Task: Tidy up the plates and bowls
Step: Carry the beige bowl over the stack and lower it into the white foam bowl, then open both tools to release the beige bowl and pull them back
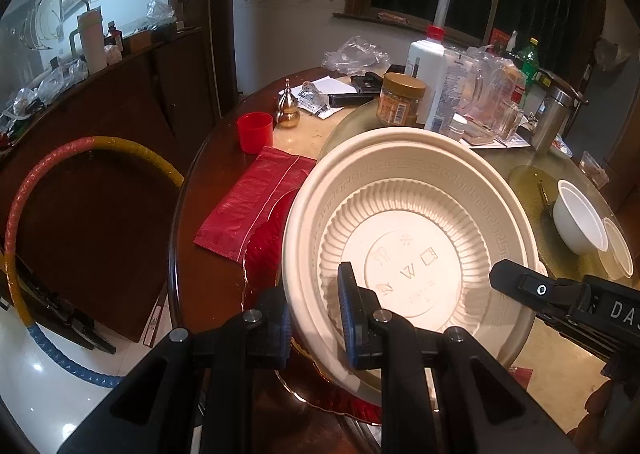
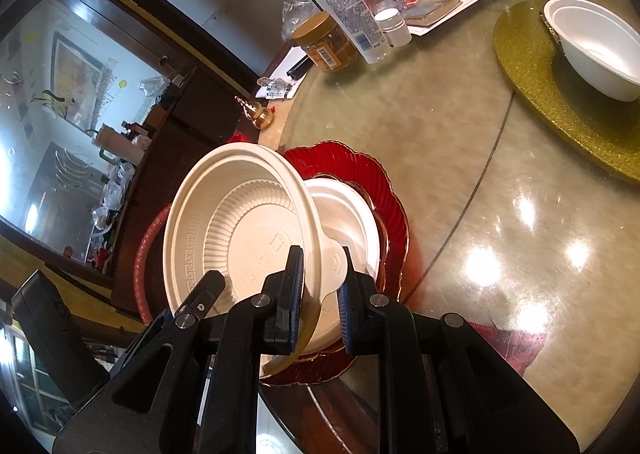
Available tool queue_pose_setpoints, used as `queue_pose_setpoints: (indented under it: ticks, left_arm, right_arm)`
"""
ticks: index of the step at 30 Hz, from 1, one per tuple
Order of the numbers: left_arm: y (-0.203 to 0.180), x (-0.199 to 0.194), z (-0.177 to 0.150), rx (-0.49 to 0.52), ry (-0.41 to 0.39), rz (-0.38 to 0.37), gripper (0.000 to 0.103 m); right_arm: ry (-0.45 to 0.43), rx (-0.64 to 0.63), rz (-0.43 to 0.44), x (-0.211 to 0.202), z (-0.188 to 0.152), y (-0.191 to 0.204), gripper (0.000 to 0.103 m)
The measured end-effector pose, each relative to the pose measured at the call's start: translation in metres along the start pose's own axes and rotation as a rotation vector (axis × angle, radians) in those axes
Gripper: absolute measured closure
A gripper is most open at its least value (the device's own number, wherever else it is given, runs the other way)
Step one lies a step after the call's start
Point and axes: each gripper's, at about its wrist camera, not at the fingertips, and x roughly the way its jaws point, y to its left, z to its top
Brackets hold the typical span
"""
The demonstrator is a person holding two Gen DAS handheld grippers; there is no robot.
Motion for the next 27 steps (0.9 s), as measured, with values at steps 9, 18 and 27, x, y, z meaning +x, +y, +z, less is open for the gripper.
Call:
queue_pose_setpoints:
  ticks: [9,18,27]
  left_arm:
    - [-0.003,0.007,0.003,0.007,0.019,0.011,0.084]
    - [-0.006,0.011,0.001,0.009,0.039,0.007,0.084]
    - [-0.005,0.007,0.002,-0.003,0.031,-0.007,0.082]
  right_arm:
    - [0.012,0.009,-0.005,0.004,0.004,-0.002,0.087]
    - [0.018,0.013,-0.006,0.003,0.004,-0.003,0.087]
    - [0.038,0.014,-0.012,0.009,0.002,-0.002,0.087]
